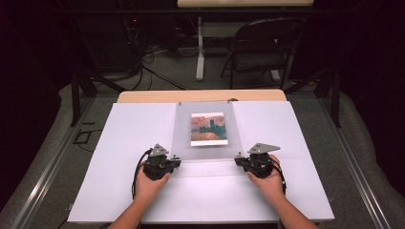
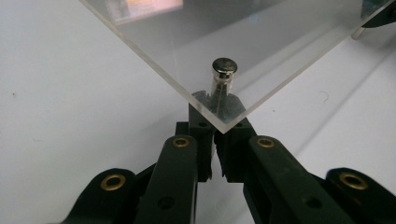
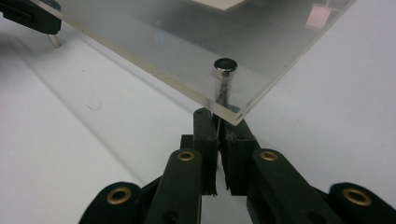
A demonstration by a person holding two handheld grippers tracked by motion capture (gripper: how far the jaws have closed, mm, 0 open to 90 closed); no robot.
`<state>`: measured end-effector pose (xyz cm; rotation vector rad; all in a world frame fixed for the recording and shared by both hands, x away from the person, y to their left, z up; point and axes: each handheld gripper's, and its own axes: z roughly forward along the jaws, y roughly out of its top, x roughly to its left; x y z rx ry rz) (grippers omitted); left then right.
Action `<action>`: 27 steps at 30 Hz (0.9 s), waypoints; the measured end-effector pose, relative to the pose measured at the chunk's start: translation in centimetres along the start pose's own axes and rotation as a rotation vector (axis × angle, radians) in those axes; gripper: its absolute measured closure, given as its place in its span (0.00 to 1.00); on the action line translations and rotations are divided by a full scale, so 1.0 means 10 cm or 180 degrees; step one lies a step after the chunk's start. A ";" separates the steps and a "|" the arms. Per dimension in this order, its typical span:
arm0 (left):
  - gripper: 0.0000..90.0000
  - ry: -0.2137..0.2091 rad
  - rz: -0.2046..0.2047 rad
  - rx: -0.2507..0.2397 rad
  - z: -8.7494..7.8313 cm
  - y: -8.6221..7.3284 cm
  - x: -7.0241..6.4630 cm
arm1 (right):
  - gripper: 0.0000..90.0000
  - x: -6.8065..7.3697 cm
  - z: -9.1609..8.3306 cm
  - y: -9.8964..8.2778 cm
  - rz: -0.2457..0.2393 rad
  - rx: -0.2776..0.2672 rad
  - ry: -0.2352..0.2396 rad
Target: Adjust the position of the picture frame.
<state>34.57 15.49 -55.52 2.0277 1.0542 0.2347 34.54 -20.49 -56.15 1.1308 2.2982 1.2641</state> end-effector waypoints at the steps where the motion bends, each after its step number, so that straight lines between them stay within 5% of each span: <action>1: 0.95 0.0018 0.0000 0.0000 0.00 0.00 -0.01 | 0.95 0.00 0.00 0.00 0.0006 -0.0002 -0.0001; 11: 0.94 0.0045 -0.0001 -0.0032 0.00 -0.01 -0.02 | 0.95 0.01 0.00 -0.02 0.0032 -0.0051 -0.0005; 14: 0.93 0.0039 -0.0023 -0.0045 0.01 -0.02 -0.02 | 0.88 0.02 0.00 -0.01 0.0048 -0.0044 0.0010; 21: 0.76 0.0068 0.0110 -0.0012 -0.03 -0.05 -0.09 | 0.67 0.09 -0.05 0.01 -0.0052 -0.0025 -0.0036; 27: 0.59 0.0026 0.0066 -0.0035 -0.08 -0.07 -0.10 | 0.54 0.08 -0.08 0.02 -0.0024 -0.0008 -0.0109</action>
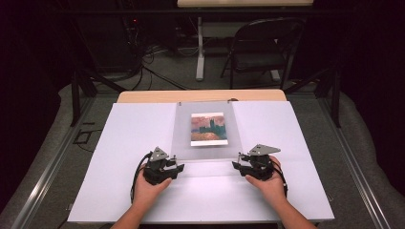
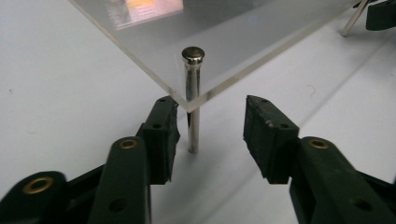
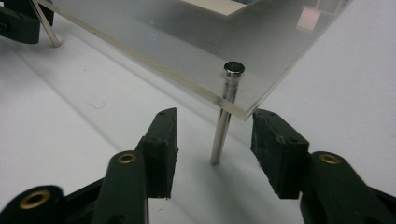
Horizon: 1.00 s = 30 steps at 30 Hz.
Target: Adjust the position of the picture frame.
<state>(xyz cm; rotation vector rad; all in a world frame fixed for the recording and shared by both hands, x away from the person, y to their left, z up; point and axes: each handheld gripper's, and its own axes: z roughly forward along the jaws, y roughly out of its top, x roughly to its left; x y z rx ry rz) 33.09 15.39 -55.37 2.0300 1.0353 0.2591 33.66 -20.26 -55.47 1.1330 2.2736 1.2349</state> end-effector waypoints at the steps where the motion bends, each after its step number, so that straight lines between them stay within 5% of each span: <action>1: 0.56 -0.0001 -0.0007 0.0005 -0.01 -0.01 0.00 | 0.52 0.01 -0.01 0.00 0.0015 -0.0002 -0.0013; 11: 0.49 -0.0058 -0.0003 0.0008 -0.11 -0.03 -0.04 | 0.45 0.11 -0.25 -0.04 -0.0052 -0.0043 -0.0029; 20: 0.45 -0.0044 0.0081 -0.0054 -0.34 -0.11 -0.09 | 0.41 0.23 -0.45 -0.09 -0.0293 -0.0037 -0.0074; 30: 0.45 -0.0004 0.0099 -0.0053 -0.49 -0.15 -0.03 | 0.46 0.16 -0.55 -0.13 -0.0262 -0.0049 -0.0154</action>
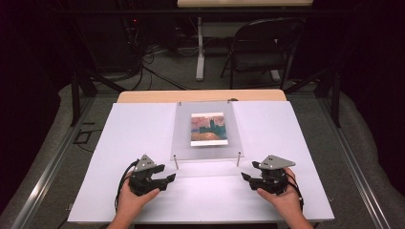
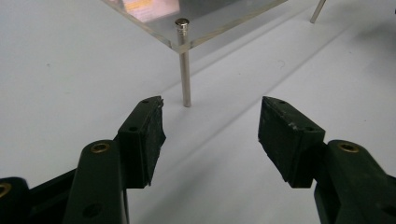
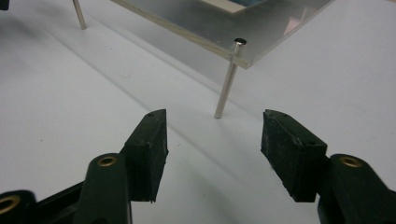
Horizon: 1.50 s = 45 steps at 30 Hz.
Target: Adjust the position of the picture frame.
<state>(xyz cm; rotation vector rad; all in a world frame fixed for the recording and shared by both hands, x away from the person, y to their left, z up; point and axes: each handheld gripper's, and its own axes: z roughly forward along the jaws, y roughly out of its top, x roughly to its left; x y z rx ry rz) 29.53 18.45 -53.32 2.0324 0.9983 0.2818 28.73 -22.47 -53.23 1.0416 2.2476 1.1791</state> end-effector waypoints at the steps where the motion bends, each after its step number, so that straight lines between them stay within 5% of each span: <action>1: 0.45 -0.0007 -0.0019 -0.0036 -0.01 0.00 0.01 | 0.46 -0.01 0.00 0.00 0.0009 -0.0014 -0.0017; 13: 0.45 0.0022 -0.0129 -0.0080 -0.03 0.00 0.08 | 0.47 -0.12 -0.01 -0.04 0.0207 -0.0012 0.0017; 20: 0.45 -0.0029 -0.0206 -0.0112 -0.06 0.04 0.09 | 0.39 -0.17 -0.03 -0.02 0.0352 -0.0059 0.0058; 24: 0.45 -0.0030 -0.0319 -0.0193 -0.10 0.14 0.13 | 0.39 -0.20 -0.07 0.01 0.0346 -0.0012 0.0058; 33: 0.45 0.0037 -0.0285 -0.0286 -0.21 0.36 0.20 | 0.39 -0.32 -0.16 0.15 0.0316 0.0042 0.0025; 45: 0.43 0.0009 -0.0474 -0.0222 -0.06 0.65 0.41 | 0.39 -0.51 -0.05 0.39 0.0406 0.0034 0.0075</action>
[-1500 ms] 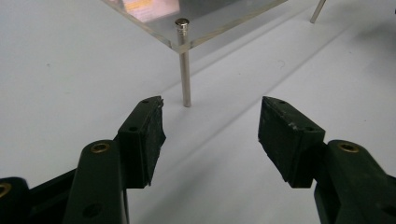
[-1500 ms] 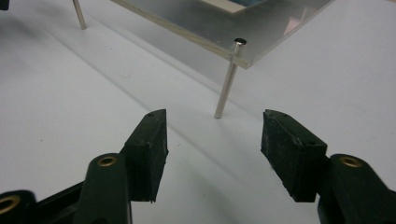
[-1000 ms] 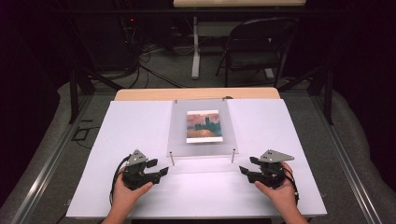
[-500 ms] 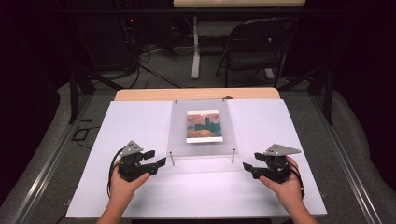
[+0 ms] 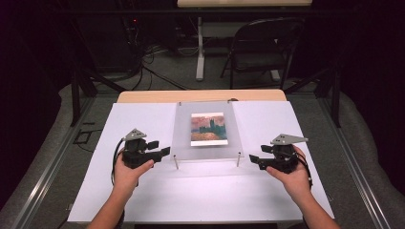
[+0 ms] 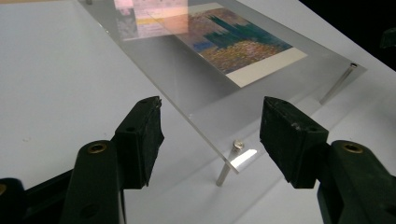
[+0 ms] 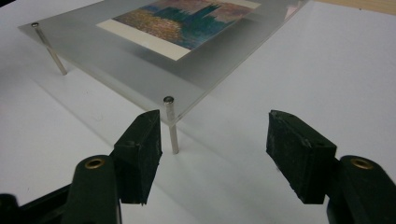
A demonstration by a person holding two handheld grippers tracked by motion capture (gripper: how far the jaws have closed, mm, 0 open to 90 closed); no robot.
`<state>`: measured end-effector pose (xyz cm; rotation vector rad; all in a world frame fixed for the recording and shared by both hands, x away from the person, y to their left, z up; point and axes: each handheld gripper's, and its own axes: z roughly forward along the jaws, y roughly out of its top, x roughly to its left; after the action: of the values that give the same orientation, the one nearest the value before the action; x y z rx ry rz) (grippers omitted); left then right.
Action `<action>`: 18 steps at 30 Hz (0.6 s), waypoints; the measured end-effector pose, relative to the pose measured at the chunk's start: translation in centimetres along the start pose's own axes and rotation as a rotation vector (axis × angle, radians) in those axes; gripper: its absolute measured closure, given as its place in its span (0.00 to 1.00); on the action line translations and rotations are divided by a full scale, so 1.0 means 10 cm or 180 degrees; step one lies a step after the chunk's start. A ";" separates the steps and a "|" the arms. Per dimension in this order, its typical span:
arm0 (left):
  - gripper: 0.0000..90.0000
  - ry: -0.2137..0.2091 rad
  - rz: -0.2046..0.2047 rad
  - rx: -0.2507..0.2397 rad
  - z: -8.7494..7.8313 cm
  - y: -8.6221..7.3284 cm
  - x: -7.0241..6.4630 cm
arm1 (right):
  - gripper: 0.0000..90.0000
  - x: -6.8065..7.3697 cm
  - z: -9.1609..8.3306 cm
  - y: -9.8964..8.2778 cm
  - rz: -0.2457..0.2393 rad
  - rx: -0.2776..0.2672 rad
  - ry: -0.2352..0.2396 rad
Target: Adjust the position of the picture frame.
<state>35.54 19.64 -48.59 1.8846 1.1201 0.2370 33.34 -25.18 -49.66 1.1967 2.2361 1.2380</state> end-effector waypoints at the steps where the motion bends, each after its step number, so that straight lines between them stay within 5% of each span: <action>1: 0.42 0.0012 0.0005 0.0006 0.01 0.03 0.01 | 0.39 -0.01 0.02 0.02 0.0018 0.0001 -0.0002; 18: 0.43 0.0203 0.0103 0.0022 0.33 0.55 0.12 | 0.41 -0.16 0.40 0.52 -0.0028 0.0105 -0.0108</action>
<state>41.40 17.58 -46.53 1.9141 1.1351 0.3137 39.48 -22.84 -47.94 1.2094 2.2432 1.1729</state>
